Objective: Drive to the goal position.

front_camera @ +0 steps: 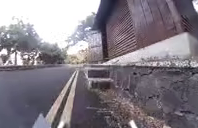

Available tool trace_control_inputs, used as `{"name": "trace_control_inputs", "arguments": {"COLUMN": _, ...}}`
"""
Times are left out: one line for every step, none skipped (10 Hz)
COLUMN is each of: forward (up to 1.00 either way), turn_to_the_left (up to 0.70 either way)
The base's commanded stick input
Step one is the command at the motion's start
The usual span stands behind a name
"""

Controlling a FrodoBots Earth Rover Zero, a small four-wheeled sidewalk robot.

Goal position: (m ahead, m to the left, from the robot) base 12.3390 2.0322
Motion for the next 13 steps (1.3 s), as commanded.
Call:
{"name": "trace_control_inputs", "arguments": {"forward": 0.00, "turn_to_the_left": 0.70}}
{"name": "trace_control_inputs", "arguments": {"forward": 0.00, "turn_to_the_left": 0.70}}
{"name": "trace_control_inputs", "arguments": {"forward": 0.00, "turn_to_the_left": 0.70}}
{"name": "trace_control_inputs", "arguments": {"forward": 0.00, "turn_to_the_left": 0.70}}
{"name": "trace_control_inputs", "arguments": {"forward": 0.00, "turn_to_the_left": 0.70}}
{"name": "trace_control_inputs", "arguments": {"forward": 0.24, "turn_to_the_left": 0.62}}
{"name": "trace_control_inputs", "arguments": {"forward": 0.62, "turn_to_the_left": 0.42}}
{"name": "trace_control_inputs", "arguments": {"forward": 0.70, "turn_to_the_left": 0.35}}
{"name": "trace_control_inputs", "arguments": {"forward": 0.70, "turn_to_the_left": 0.35}}
{"name": "trace_control_inputs", "arguments": {"forward": 0.70, "turn_to_the_left": 0.35}}
{"name": "trace_control_inputs", "arguments": {"forward": 0.70, "turn_to_the_left": 0.35}}
{"name": "trace_control_inputs", "arguments": {"forward": 0.70, "turn_to_the_left": 0.35}}
{"name": "trace_control_inputs", "arguments": {"forward": 0.70, "turn_to_the_left": 0.35}}
